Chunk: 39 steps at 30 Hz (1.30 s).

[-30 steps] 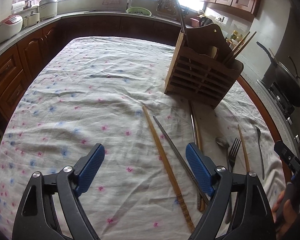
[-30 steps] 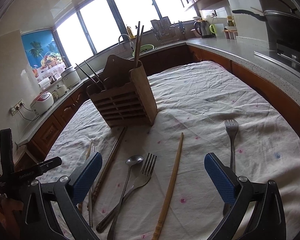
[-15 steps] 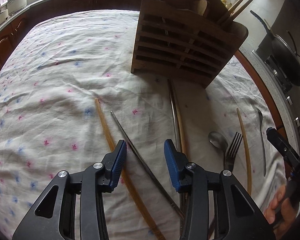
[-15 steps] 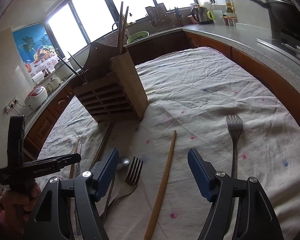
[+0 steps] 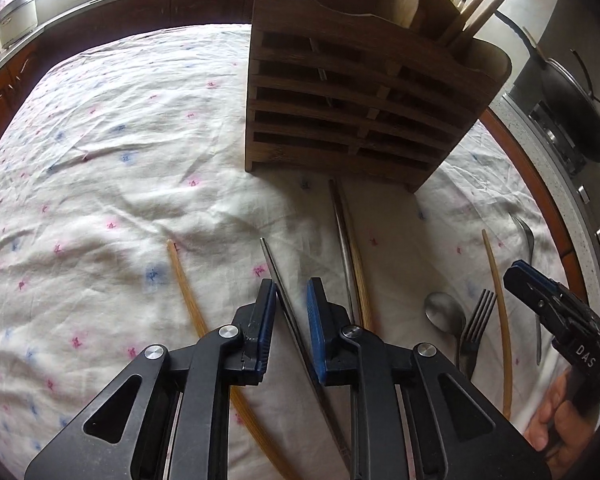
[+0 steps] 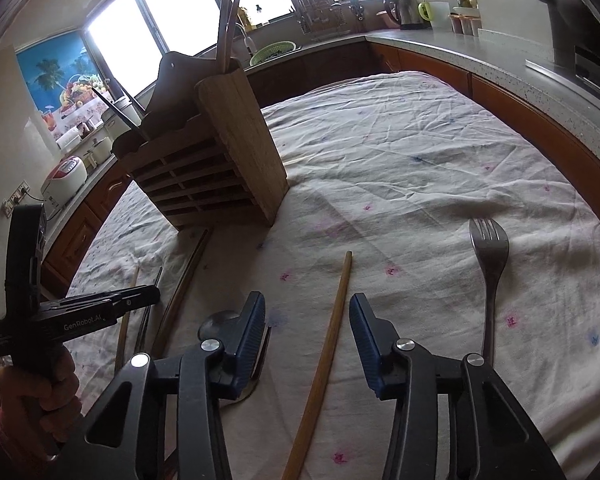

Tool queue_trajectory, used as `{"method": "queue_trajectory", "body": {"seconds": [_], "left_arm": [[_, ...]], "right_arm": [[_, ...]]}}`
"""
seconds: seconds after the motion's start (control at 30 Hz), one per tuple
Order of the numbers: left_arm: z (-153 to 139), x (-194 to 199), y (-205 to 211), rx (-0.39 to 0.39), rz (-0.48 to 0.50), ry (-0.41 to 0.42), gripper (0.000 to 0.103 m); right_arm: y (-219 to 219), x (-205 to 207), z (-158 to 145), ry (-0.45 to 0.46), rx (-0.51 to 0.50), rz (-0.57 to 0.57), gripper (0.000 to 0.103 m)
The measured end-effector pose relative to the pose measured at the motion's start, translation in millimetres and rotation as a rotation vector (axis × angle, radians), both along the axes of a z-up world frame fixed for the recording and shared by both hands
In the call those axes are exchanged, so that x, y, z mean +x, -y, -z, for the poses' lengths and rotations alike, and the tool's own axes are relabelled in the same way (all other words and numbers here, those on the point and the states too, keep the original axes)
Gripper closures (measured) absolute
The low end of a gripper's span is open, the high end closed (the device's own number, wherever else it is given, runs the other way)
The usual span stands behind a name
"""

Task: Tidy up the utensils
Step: 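Grasp a grey metal chopstick with the left tool while the right tool grasps a wooden chopstick, then lift both chopsticks upright and carry them over the wooden holder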

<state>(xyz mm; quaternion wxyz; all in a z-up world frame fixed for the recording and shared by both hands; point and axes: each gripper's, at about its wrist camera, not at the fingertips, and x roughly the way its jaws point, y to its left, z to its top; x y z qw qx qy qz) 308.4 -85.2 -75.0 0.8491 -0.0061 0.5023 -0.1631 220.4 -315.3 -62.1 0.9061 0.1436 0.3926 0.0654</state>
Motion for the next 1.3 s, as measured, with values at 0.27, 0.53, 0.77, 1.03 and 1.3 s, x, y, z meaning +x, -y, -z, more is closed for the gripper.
{"method": "queue_trajectory", "body": {"seconds": [0.27,0.53,0.77,1.03,1.3], "left_arm": [[4.3,13.8,21.3,0.074,0.034,0.047,0.092],[5.1,14.4,24.9,0.075,0.049,0.072,0.097],[-15.6,-4.7,4.5,-0.015,0.04,0.097,0.1],[-65.7,-45.7,-29.9,-0.116,0.022,0.187,0.1],[-108.3,-85.3,-51.5,-0.164,0.022,0.276,0.1]], "right_arm": [[-3.5,33.1,16.1,-0.082,-0.081,0.005,0.074],[-8.3,44.0,16.6,-0.08,-0.197,0.024,0.095],[-9.5,33.6,7.1,-0.057,-0.123,-0.007,0.098],[-20.5,2.4,-42.3,0.057,-0.047,-0.056,0.098],[-28.0,-27.5,-84.2,0.166,-0.04,-0.073,0.099]]}}
